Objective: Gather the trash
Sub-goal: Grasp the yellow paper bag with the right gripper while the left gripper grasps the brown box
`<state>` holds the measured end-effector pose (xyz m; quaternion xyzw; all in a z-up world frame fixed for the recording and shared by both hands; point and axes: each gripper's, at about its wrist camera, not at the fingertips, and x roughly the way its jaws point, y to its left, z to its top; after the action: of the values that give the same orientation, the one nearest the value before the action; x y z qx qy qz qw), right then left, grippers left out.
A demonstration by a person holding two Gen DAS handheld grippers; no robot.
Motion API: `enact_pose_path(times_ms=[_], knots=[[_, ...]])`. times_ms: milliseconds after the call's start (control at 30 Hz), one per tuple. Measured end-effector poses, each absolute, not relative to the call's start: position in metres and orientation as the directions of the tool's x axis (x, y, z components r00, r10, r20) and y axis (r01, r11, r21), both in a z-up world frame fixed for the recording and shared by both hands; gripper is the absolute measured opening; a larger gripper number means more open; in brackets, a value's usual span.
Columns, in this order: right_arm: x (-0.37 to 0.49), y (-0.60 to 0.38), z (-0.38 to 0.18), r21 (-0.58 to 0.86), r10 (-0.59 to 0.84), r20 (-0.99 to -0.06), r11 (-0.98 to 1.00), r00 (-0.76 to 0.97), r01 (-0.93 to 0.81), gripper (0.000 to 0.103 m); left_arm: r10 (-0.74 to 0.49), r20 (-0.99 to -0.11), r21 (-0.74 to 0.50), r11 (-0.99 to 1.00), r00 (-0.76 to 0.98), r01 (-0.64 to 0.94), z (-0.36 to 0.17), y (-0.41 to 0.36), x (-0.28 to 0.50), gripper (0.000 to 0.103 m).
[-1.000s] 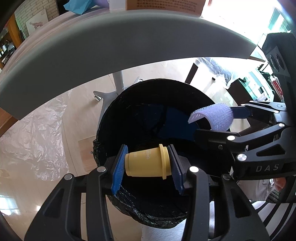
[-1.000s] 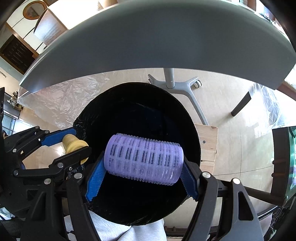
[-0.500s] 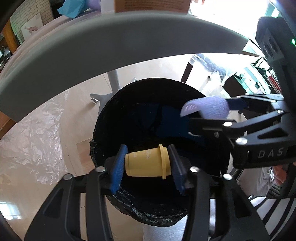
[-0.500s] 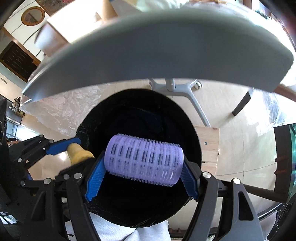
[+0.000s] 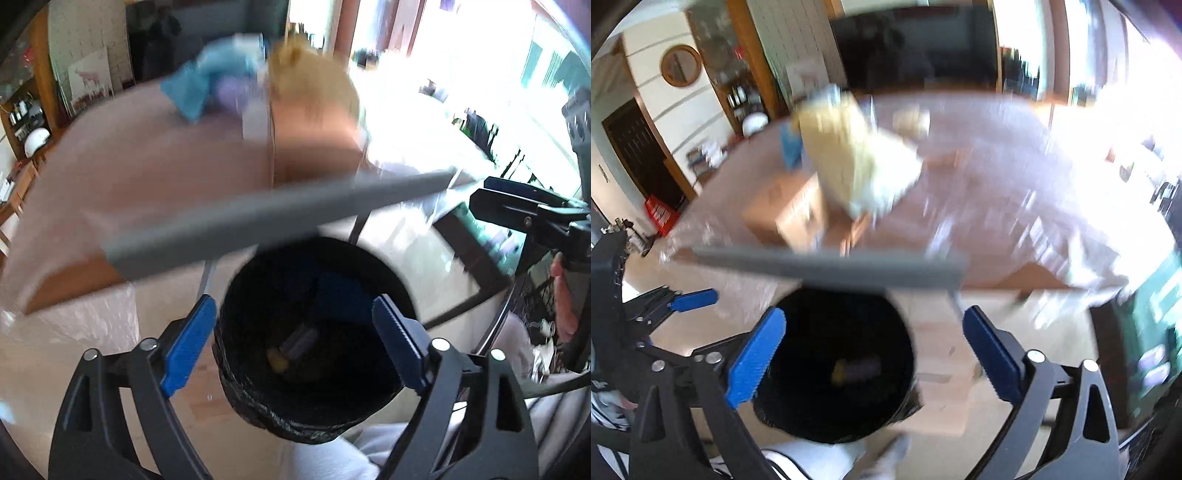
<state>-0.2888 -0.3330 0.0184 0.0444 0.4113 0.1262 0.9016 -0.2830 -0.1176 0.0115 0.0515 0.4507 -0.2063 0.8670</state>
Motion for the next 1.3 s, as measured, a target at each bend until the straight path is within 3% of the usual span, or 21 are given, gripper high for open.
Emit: enact_pose_path(times_ms=[133, 300, 467, 767, 1033, 1100, 1300], knots=[[-0.291, -0.343, 0.064, 0.128, 0.236, -0.605, 0.971, 0.760, -0.200, 0.099, -0.324, -0.688, -0.100, 0.929, 0.649, 0.357, 0.064, -0.110, -0.281, 0.101], [-0.269, -0.353, 0.092, 0.145, 0.248, -0.521, 0.969, 0.817, -0.202, 0.099, -0.306, -0.629, -0.145, 0.949, 0.715, 0.279, 0.093, -0.100, -0.256, 0.101], [-0.237, -0.341, 0.097, 0.098, 0.239, -0.548, 0.970, 0.801, -0.222, 0.099, -0.378, -0.648, -0.250, 0.926, 0.661, 0.284, 0.086, -0.096, -0.236, 0.101], [-0.184, -0.301, 0.077, 0.050, 0.267, -0.642, 0.950, 0.719, -0.308, 0.099, -0.397, -0.722, -0.137, 0.884, 0.567, 0.446, 0.053, -0.153, -0.223, 0.101], [-0.144, -0.275, 0.046, -0.011, 0.259, -0.739, 0.918, 0.622, -0.396, 0.099, -0.381, -0.761, -0.149, 0.890, 0.524, 0.431, 0.032, -0.164, -0.194, 0.101], [-0.134, -0.272, 0.040, 0.017, 0.277, -0.756, 0.914, 0.593, -0.405, 0.099, -0.388, -0.762, -0.165, 0.891, 0.519, 0.423, 0.030, -0.158, -0.187, 0.097], [-0.109, -0.270, 0.025, 0.099, 0.302, -0.785, 0.923, 0.541, -0.371, 0.099, -0.381, -0.787, -0.157, 0.884, 0.485, 0.440, 0.024, -0.146, -0.176, 0.070]])
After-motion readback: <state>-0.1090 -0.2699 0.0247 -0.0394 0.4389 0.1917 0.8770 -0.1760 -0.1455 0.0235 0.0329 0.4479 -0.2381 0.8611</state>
